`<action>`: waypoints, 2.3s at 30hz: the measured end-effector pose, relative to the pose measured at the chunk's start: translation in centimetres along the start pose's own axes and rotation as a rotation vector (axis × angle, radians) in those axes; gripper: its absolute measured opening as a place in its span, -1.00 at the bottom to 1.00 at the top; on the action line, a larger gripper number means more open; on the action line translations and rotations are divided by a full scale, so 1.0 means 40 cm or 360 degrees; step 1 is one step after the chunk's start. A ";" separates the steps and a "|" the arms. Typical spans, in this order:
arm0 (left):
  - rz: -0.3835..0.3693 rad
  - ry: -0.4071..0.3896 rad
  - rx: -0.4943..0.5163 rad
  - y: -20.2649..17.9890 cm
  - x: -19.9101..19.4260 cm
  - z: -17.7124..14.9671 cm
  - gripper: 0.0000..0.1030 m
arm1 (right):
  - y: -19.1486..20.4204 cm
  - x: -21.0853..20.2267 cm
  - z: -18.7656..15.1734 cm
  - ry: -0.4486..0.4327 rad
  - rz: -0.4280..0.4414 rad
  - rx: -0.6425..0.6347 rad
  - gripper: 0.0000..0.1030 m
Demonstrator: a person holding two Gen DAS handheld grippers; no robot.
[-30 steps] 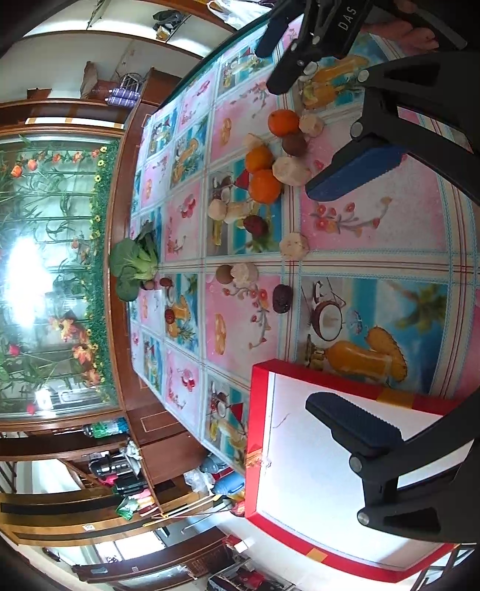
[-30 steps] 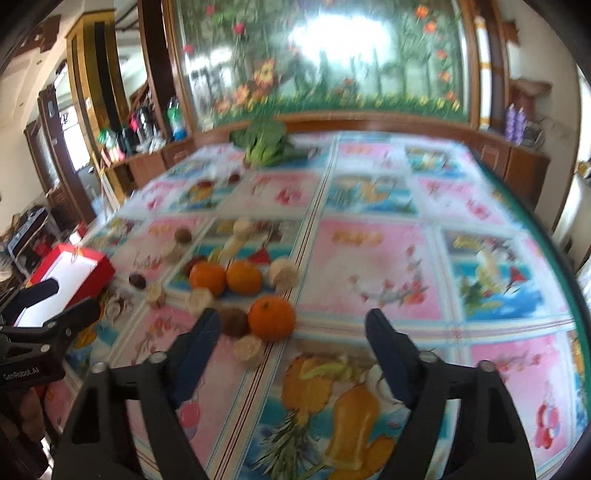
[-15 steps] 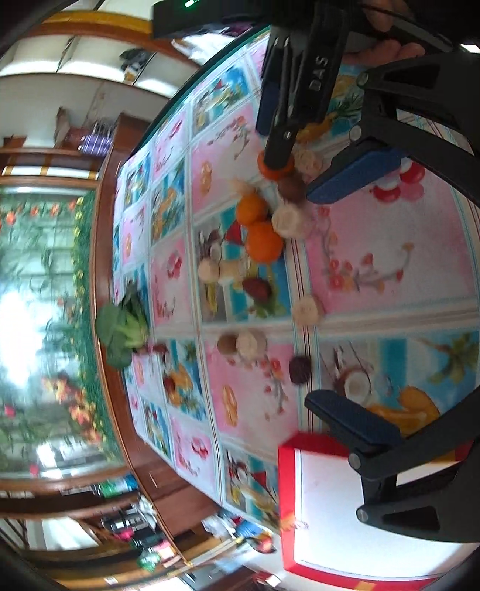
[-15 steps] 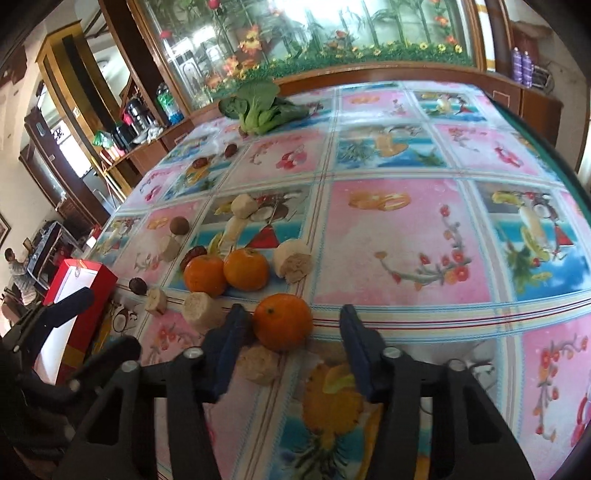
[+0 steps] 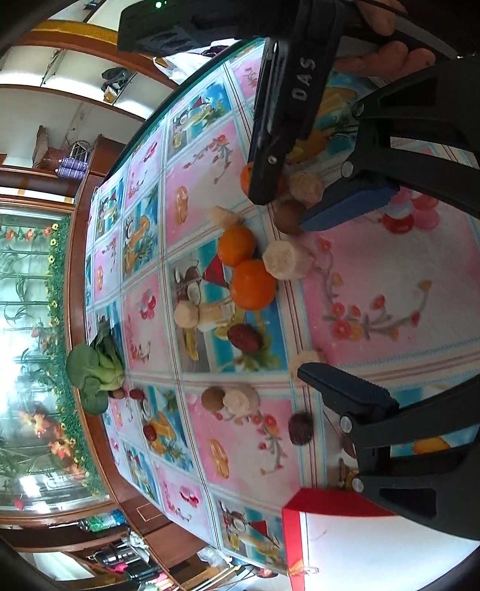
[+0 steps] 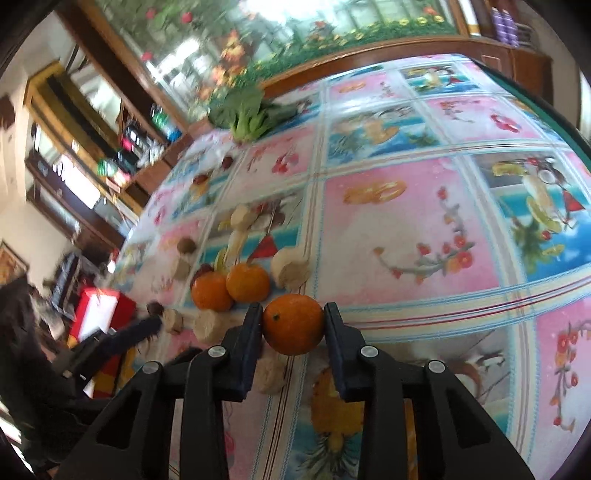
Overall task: Organize fruits
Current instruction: 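Lower the right gripper onto an orange and close on it, then grasp a round cream pastry with the left gripper while the right lifts the orange, then carry orange and pastry into the red-rimmed white tray and open both grippers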
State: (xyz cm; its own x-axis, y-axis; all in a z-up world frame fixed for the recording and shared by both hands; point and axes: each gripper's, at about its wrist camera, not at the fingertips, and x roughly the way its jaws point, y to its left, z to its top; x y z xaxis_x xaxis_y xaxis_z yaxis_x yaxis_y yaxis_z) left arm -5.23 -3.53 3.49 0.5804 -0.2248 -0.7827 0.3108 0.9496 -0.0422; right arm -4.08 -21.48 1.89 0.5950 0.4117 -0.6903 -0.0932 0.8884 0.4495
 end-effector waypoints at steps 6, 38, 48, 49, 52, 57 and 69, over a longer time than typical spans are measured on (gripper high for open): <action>-0.0041 0.0051 0.0004 -0.027 0.040 0.018 0.22 | -0.026 -0.026 0.009 -0.0066 0.0024 0.0105 -0.37; 0.0159 -0.0252 -0.0250 0.157 -0.277 -0.148 -0.46 | 0.002 -0.050 0.000 -0.0290 -0.0176 -0.0073 -0.37; 0.0478 -0.0283 -0.0475 0.355 -0.394 -0.282 -0.46 | 0.267 0.004 -0.100 -0.0152 0.0160 -0.0284 -0.37; 0.0489 -0.0278 -0.0496 0.369 -0.395 -0.291 -0.46 | 0.314 0.014 -0.114 -0.0122 0.0220 -0.0332 -0.37; 0.0507 -0.0263 -0.0542 0.400 -0.393 -0.315 -0.46 | 0.431 0.041 -0.150 -0.0055 0.0332 -0.0462 -0.37; 0.0517 -0.0228 -0.0580 0.430 -0.381 -0.354 -0.46 | 0.559 0.094 -0.204 0.0050 0.0431 -0.0610 -0.37; 0.0619 -0.0170 -0.0631 0.480 -0.361 -0.405 -0.46 | 0.632 0.146 -0.280 0.0199 0.0445 -0.0720 -0.36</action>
State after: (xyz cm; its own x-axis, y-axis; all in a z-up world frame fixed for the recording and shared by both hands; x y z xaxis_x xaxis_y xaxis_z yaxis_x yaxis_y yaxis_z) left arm -19.83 21.50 3.94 0.6748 0.1571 -0.7211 -0.2362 0.9717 -0.0094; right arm -11.91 5.66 2.86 0.4015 0.6414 -0.6538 -0.5849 0.7289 0.3559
